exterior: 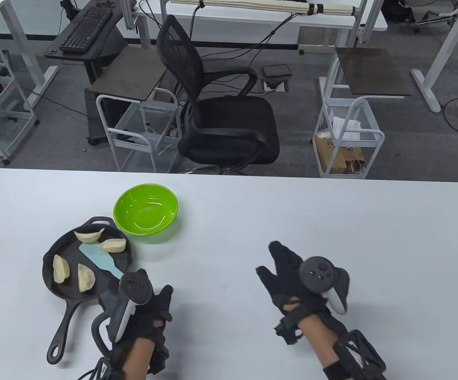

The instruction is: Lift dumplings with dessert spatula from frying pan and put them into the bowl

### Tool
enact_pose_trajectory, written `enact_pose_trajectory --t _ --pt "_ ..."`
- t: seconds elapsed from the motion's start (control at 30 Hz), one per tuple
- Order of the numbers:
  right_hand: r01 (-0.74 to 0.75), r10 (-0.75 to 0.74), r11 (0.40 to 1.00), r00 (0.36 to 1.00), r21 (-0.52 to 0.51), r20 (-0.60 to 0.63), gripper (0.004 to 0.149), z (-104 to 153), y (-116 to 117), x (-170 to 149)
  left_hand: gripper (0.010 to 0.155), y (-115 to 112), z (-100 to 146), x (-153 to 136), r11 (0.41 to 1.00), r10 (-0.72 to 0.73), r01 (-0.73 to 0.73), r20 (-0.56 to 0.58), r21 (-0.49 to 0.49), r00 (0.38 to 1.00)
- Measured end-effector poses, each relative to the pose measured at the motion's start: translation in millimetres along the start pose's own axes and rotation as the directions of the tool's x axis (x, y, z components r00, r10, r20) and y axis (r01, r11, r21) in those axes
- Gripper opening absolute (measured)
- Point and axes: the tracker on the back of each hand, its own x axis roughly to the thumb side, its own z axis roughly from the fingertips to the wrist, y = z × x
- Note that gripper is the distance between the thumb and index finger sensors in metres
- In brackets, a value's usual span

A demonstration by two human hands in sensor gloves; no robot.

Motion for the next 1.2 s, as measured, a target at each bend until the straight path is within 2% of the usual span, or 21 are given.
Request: enact_pose_trajectory --t 0.07,0.23,0.27,0.3,0.4,1.2 --pt "-0.073 0.073 0.997 0.997 -0.025 -0.007 0.076 20.3 -11.7 -15.6 0.083 -5.4 2.9 8.8 1.0 -0.016 0.016 0.048 0.012 0.999" --pt "-0.115 0.116 0.992 0.993 -0.055 0.007 0.076 42.9 -19.3 -33.8 0.082 -17.3 7.8 22.7 1.0 -0.011 0.015 0.149 -0.023 0.989" --pt "-0.13 0.132 0.987 0.991 -0.096 0.017 0.076 47.7 -20.3 -35.9 0.082 -19.3 8.4 25.0 0.999 -0.007 0.012 0.174 -0.03 0.985" --pt "-0.126 0.129 0.985 0.991 -0.121 0.019 0.076 49.0 -21.0 -36.5 0.083 -20.3 8.7 26.2 0.999 -0.004 0.01 0.186 -0.03 0.983" --pt "-0.048 0.052 0.994 0.998 -0.102 0.032 0.076 49.2 -23.6 -34.9 0.081 -22.7 9.6 29.2 1.0 -0.008 0.013 0.198 -0.024 0.98" --pt "-0.027 0.029 0.998 0.999 -0.052 0.035 0.076 46.7 -15.1 -44.0 0.08 -21.1 5.6 27.2 0.999 0.031 -0.032 0.147 0.0 0.989"
